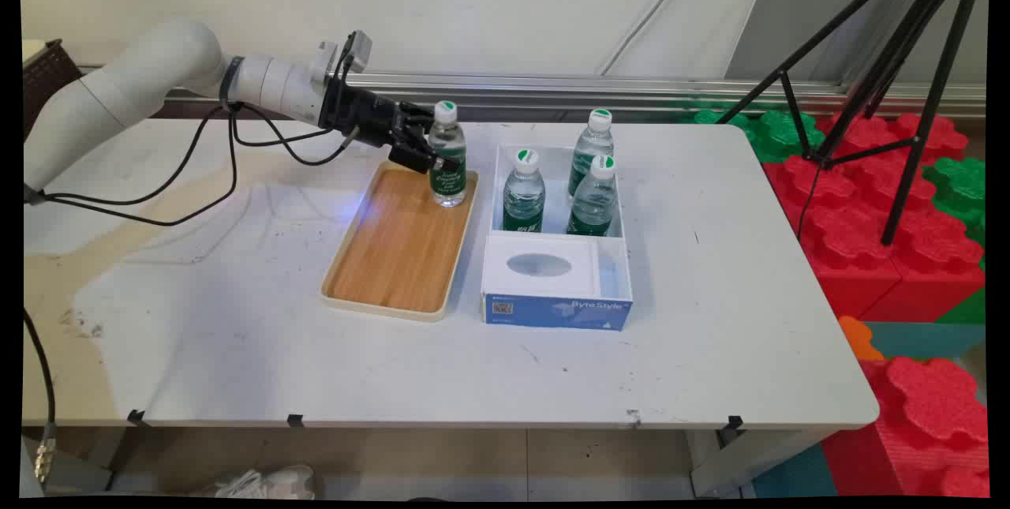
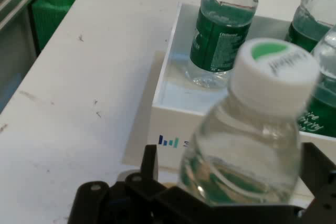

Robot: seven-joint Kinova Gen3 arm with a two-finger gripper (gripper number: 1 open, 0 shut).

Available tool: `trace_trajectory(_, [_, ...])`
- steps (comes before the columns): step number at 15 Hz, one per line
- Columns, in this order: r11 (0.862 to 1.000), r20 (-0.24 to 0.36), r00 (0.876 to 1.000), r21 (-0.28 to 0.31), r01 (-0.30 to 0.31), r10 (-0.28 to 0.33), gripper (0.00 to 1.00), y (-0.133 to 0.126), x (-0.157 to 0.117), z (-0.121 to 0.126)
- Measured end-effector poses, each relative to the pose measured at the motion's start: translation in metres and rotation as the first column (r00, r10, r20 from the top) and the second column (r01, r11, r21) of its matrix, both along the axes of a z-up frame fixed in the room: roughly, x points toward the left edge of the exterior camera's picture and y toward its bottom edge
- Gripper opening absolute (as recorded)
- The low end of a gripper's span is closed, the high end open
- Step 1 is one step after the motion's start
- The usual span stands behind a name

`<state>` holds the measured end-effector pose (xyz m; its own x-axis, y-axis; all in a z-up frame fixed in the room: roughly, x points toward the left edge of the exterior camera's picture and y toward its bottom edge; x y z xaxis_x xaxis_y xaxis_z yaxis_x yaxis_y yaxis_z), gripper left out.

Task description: Pick up the green bottle from the white box

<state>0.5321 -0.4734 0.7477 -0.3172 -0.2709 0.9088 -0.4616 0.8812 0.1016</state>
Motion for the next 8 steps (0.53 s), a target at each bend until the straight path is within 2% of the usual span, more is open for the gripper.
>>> trace_trajectory(8, [1.000, -0.001, 1.000, 0.009, 0.006, -0.006, 1.00, 0.0038, 0.0027, 0.0012])
